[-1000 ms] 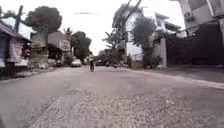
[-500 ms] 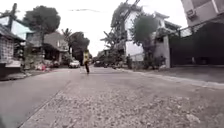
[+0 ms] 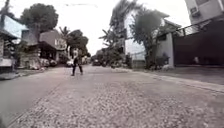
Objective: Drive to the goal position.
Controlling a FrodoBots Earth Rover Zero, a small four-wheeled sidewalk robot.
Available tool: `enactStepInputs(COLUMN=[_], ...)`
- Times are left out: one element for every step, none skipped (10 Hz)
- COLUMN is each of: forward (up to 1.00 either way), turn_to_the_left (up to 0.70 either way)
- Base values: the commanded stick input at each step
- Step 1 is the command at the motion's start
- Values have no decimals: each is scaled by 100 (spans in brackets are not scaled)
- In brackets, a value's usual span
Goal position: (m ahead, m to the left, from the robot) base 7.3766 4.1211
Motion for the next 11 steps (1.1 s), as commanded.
enactStepInputs(forward=[100,100,100,100,100,100,100,100,100,100,100], turn_to_the_left=[27,27,14,0,0,0,0,4,22,2,0])
